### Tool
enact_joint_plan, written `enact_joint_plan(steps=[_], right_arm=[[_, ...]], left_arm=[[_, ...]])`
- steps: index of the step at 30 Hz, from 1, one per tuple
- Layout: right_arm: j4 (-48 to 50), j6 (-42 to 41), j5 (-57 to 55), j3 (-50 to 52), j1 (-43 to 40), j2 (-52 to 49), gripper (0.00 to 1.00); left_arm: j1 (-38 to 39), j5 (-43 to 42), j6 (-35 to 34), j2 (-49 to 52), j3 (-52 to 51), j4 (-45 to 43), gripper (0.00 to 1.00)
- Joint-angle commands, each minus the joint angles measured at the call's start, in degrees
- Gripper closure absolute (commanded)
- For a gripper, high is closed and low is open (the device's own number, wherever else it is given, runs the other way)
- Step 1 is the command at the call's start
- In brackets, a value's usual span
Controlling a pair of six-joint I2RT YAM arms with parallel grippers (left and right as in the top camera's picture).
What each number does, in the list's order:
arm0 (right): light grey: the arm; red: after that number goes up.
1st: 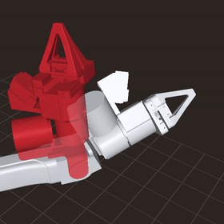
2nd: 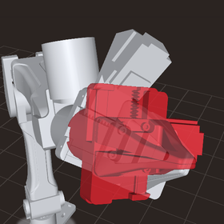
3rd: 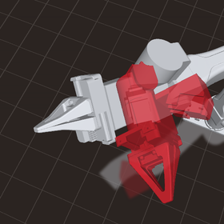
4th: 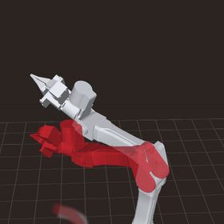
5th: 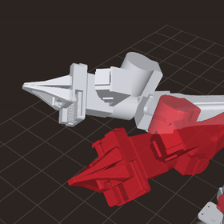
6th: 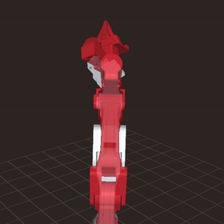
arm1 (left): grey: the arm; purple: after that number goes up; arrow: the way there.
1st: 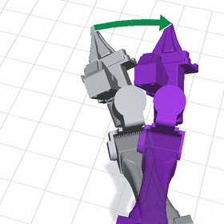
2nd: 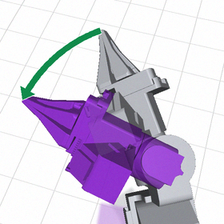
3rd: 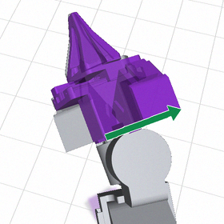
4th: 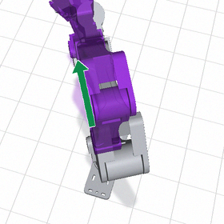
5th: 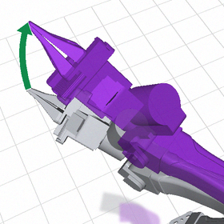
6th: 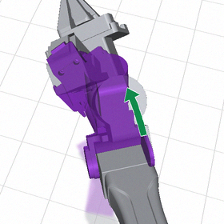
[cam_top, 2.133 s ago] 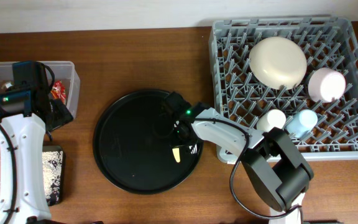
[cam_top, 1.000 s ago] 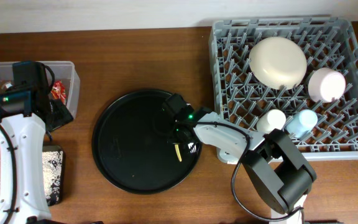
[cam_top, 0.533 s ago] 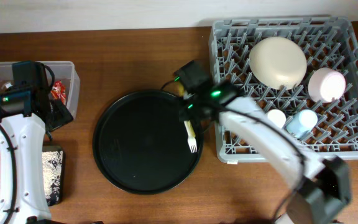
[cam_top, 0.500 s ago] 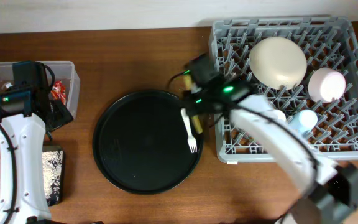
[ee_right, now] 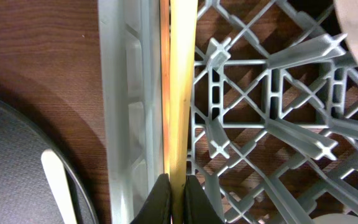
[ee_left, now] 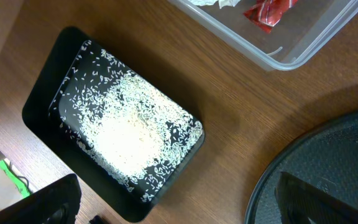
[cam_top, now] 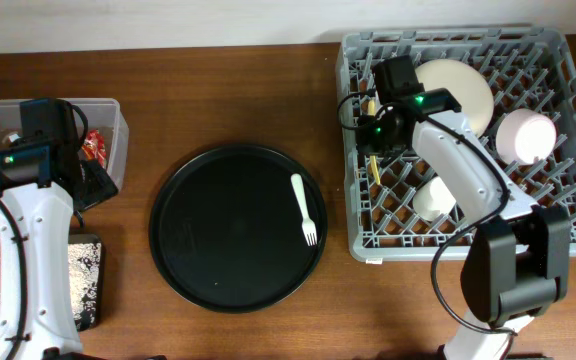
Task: Sort waste into correct bins and load items into the dishwasher rack
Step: 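Carry the cream spoon to the rack's left edge and release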
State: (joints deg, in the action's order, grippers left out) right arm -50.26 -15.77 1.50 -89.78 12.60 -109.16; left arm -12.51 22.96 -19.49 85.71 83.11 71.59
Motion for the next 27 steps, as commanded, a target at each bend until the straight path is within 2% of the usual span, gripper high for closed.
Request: enact_joint_plan(steps=[1, 23, 27], right_arm=[[0.20, 0.52, -0.70, 0.26, -0.24, -0.83, 0.96], [0.79, -1.01, 1.05, 1.11, 0.66, -0.85, 0.94], [1.79, -1.03, -0.74, 1.11, 2.84, -0.85, 0.95]], left_arm=[[0.09, 0.42, -0.15, -0.44, 0.42, 0.07, 0.01], [0.09, 0.42, -0.15, -0.44, 0.42, 0.09, 0.01], [0.09, 0.42, -0.15, -0.44, 0.42, 0.07, 0.01]])
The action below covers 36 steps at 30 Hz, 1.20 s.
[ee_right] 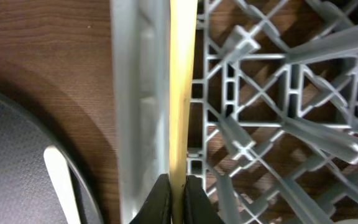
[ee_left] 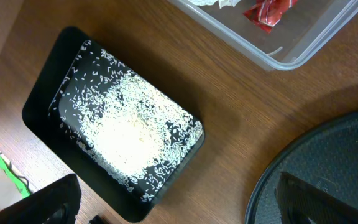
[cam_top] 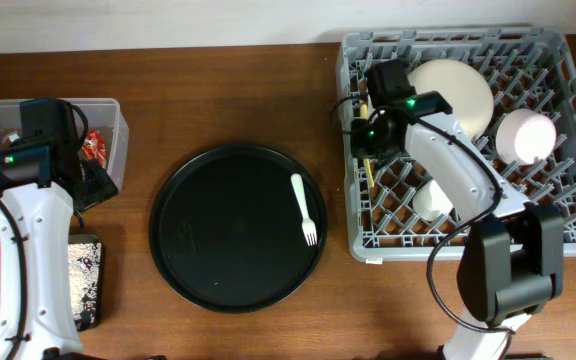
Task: Sort waste into correct bins and load items into the dishwasher rack
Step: 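Carry the cream spoon to the rack's left edge and release, then move the right gripper to the white fork and grasp it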
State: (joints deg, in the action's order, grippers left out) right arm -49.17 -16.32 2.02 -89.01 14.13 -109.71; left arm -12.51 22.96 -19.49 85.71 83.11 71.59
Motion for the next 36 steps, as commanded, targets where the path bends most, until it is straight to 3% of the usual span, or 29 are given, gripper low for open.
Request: enact_joint_plan(steps=[1, 11, 16, 19, 24, 27, 31, 34, 36], right_arm=[[0.63, -0.46, -1.70, 0.37, 1.22, -0.31, 0.94], [4.00, -0.68, -1.90, 3.26, 1.22, -0.52, 0.94], [4.37, -0.63, -2.97, 3.23, 1.11, -0.57, 0.75], [4.07, -0.42, -2.97, 0.42, 0.52, 0.22, 0.71], [-15.50, -0.17, -2.69, -15.98, 1.29, 6.67, 0.71], [-20.55, -0.17, -0.57, -16.00, 8.39, 7.23, 0.72], [-16.35, -1.31, -1.22, -7.23, 17.57, 7.02, 0.72], [0.20, -3.89, -1.18, 8.85, 19.23, 6.99, 0.72], [5.90, -3.89, -1.18, 14.75, 19.30, 6.99, 0.72]], left_arm=[[0.09, 0.42, -0.15, -0.44, 0.42, 0.07, 0.01], [0.09, 0.42, -0.15, -0.44, 0.42, 0.07, 0.01], [0.09, 0.42, -0.15, -0.44, 0.42, 0.07, 0.01], [0.09, 0.42, -0.15, -0.44, 0.42, 0.07, 0.01], [0.09, 0.42, -0.15, -0.44, 0.42, 0.07, 0.01], [0.09, 0.42, -0.15, -0.44, 0.42, 0.07, 0.01], [0.09, 0.42, -0.15, -0.44, 0.42, 0.07, 0.01], [0.09, 0.42, -0.15, -0.44, 0.42, 0.07, 0.01], [0.09, 0.42, -0.13, -0.44, 0.42, 0.07, 0.01]])
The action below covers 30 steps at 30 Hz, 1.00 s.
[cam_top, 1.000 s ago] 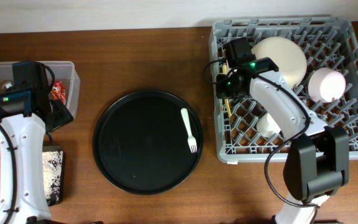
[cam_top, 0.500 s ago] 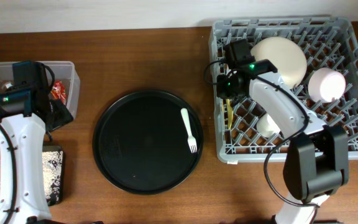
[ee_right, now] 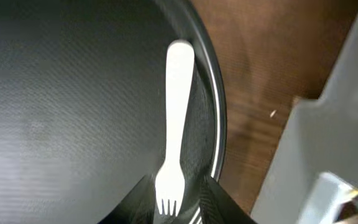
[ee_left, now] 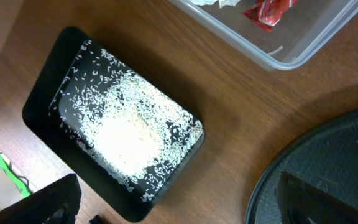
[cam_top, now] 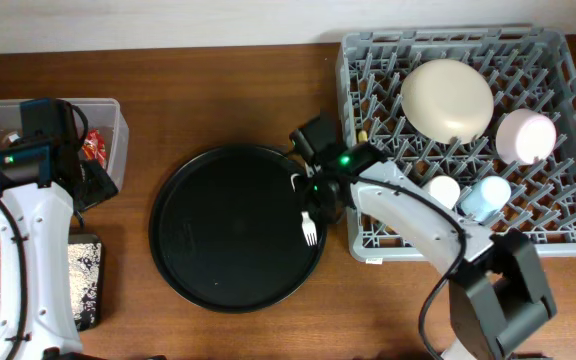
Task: Sort waste into correct bins and load items into the dishwasher rack
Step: 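Move the right gripper to the white fork and grasp it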
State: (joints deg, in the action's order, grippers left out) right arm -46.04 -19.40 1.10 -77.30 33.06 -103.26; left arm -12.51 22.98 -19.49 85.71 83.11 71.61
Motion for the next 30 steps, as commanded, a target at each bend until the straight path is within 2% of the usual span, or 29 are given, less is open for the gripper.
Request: enact_joint_plan(steps=[1, 5, 9, 16, 21, 23, 30], right_arm=[[3.28, -0.83, -0.24, 3.85, 0.37, 0.55, 0.72], [4.96, -1.20, -0.33, 4.83, 4.42, -1.40, 0.72], [5.25, -9.90, -6.56, 4.90, 9.01, -7.06, 0.70], [5.77, -10.03, -8.22, 4.17, 9.25, -9.92, 0.64], [-2.34, -9.38, -7.23, -6.82, 9.31, -9.60, 0.64], [-6.69, -9.44, -11.58, -10.05, 9.29, -9.60, 0.64], [-6.71, -10.08, -13.38, -5.18, 6.32, -9.73, 0.65]], left_arm=[[0.09, 0.39, -0.15, -0.44, 0.42, 0.04, 0.01], [0.09, 0.39, -0.15, -0.44, 0.42, 0.04, 0.01], [0.09, 0.39, -0.15, -0.44, 0.42, 0.04, 0.01], [0.09, 0.39, -0.15, -0.44, 0.42, 0.04, 0.01], [0.09, 0.39, -0.15, -0.44, 0.42, 0.04, 0.01], [0.09, 0.39, -0.15, -0.44, 0.42, 0.04, 0.00], [0.09, 0.39, -0.15, -0.44, 0.42, 0.04, 0.01]])
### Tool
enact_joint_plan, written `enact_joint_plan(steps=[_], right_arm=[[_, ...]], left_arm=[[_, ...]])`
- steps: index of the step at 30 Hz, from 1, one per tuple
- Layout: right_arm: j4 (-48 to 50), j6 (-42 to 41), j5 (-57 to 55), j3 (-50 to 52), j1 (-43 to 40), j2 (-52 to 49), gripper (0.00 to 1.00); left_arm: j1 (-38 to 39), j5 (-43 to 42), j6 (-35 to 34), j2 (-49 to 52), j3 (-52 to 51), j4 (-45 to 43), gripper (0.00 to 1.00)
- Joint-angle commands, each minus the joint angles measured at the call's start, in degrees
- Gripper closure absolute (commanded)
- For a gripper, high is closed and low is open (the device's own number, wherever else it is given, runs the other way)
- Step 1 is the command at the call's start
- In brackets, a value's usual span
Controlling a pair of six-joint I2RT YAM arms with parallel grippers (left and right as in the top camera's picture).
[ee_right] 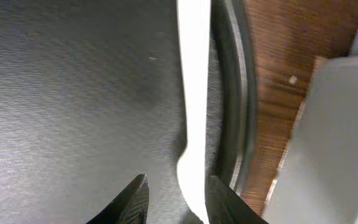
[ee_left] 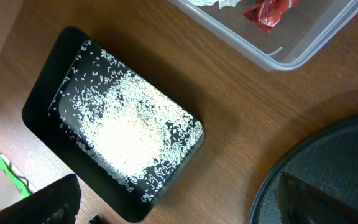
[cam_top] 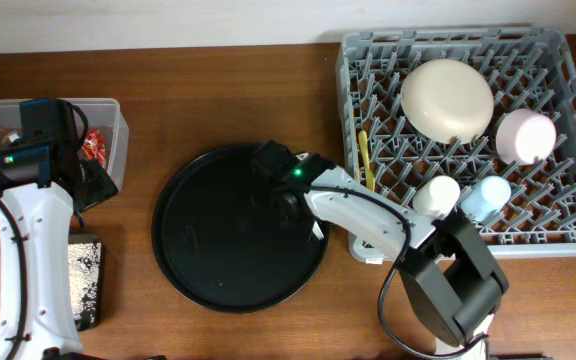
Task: Sort waste into correct bins and load items into the dishwasher rack
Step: 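Move the right gripper to the white fork and grasp it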
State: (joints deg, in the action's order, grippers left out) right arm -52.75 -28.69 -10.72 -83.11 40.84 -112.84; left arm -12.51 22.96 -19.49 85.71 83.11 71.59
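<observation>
A white plastic fork (ee_right: 194, 93) lies at the right side of the round black tray (cam_top: 208, 250). My right gripper (ee_right: 178, 202) is low over the tray, open, with the fork's handle running down between its fingers. A yellow chopstick (cam_top: 365, 160) lies in the left part of the grey dishwasher rack (cam_top: 346, 60). My left gripper (ee_left: 179, 210) hangs open and empty above the table at the far left, between the rice container and the tray's edge.
The rack holds a cream plate (cam_top: 446, 98), a pink cup (cam_top: 524, 135), a white cup (cam_top: 438, 195) and a pale blue cup (cam_top: 483, 198). A clear bin (ee_left: 278, 37) with a red wrapper (ee_left: 269, 12) stands far left. A black container of rice (ee_left: 123, 124) sits below it.
My right gripper has moved left and lower over the tray. It was above the fork's tines; now its open fingers sit on either side of the handle. The left arm is unchanged.
At first my right gripper was shut on the yellow chopstick at the rack's left wall, and it still held it there a second later. Then the chopstick lay in the rack and the gripper was open over the fork. Now it straddles the fork.
</observation>
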Motion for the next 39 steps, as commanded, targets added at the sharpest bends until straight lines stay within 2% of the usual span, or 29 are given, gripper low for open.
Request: enact_joint_plan(steps=[1, 13, 16, 18, 23, 27, 31, 36, 39], right_arm=[[0.04, -0.79, -1.53, 0.63, -1.62, -0.15, 0.65], [2.82, -0.74, 1.70, 4.48, -1.53, -0.17, 0.66], [2.99, -0.74, 1.70, 4.48, -1.49, -0.17, 0.67], [3.19, -0.74, 2.58, 4.61, -1.49, -0.28, 0.73], [6.54, -0.74, 2.75, 7.32, -1.49, -1.03, 0.73], [6.58, -0.76, 2.73, 7.32, -1.49, -1.07, 0.78], [7.78, -0.74, 2.71, 7.37, -1.49, -1.07, 0.73], [10.62, -0.31, 1.42, 7.39, -1.49, -1.09, 0.72], [15.52, -0.31, 0.96, 11.63, -1.51, -1.11, 0.72]], left_arm=[[0.09, 0.42, -0.15, -0.44, 0.42, 0.07, 0.01], [0.09, 0.42, -0.15, -0.44, 0.42, 0.07, 0.01], [0.09, 0.42, -0.13, -0.44, 0.42, 0.07, 0.01], [0.09, 0.42, -0.15, -0.44, 0.42, 0.07, 0.01], [0.09, 0.42, -0.15, -0.44, 0.42, 0.07, 0.01], [0.09, 0.42, -0.15, -0.44, 0.42, 0.07, 0.01], [0.09, 0.42, -0.15, -0.44, 0.42, 0.07, 0.01], [0.09, 0.42, -0.13, -0.44, 0.42, 0.07, 0.01], [0.07, 0.42, -0.15, -0.44, 0.42, 0.04, 0.01]])
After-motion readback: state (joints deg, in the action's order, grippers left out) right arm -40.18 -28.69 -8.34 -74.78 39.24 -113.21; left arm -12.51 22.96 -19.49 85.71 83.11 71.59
